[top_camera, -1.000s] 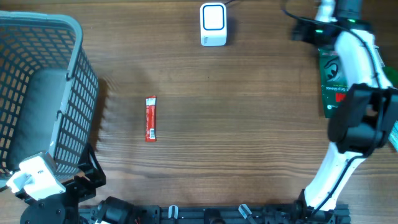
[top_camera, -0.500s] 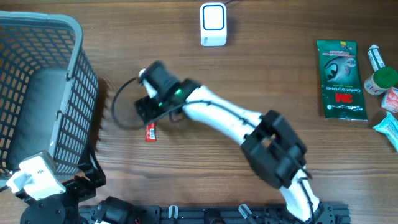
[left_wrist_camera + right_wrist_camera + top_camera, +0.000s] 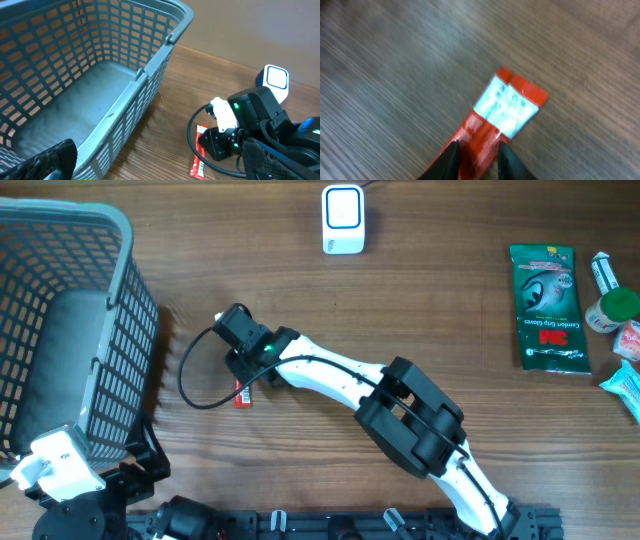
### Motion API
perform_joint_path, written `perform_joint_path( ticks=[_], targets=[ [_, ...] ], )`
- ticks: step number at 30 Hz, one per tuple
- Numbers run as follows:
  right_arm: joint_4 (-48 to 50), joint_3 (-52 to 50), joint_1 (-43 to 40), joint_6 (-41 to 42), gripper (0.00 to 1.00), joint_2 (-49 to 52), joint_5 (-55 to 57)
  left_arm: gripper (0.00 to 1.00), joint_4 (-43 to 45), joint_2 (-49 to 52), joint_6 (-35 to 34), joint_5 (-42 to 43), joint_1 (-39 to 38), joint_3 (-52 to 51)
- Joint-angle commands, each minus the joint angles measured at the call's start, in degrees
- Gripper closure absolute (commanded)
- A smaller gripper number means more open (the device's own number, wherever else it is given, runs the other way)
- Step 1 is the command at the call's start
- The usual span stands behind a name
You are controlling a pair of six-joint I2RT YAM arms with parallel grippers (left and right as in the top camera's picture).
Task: Scan the item barcode
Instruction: 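Grasp the red stick with the right gripper and lift it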
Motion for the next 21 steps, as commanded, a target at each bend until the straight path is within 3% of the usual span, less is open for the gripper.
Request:
perform_joint_path(
  ticks=[1, 4, 12, 17, 19, 21],
  targets=[
    [-4.8, -0.2, -0.3, 0.4, 0.86, 1.2, 1.2, 0.0, 0.2, -0.2, -0.1, -0.5, -0.2, -0.2],
    [-10.6, -0.2, -3.5, 4.7, 0.96, 1.2, 6.8, 0.0, 0.2, -0.2, -0.1, -0.5, -0.2, -0.2],
    [-20.9, 1.3, -14.7, 7.2, 0.95, 1.1, 14.4, 0.0, 0.2, -0.2, -0.1, -0.5, -0.2, -0.2],
    [-23.1, 1.4, -20.8, 2.5, 0.94, 0.3, 11.4, 0.0, 0.2, -0.2, -0.1, -0.5, -0.2, -0.2],
    [-24.7, 2.2, -22.0, 2.5, 0.62, -1.9, 8.0, 0.0, 0.2, -0.2, -0.1, -0.5, -0.2, -0.2],
    [-25.2, 3.0, -22.4, 2.5, 0.38, -4.5, 6.3, 0.0, 0.2, -0.2, -0.1, -0.5, -0.2, -0.2]
  ],
)
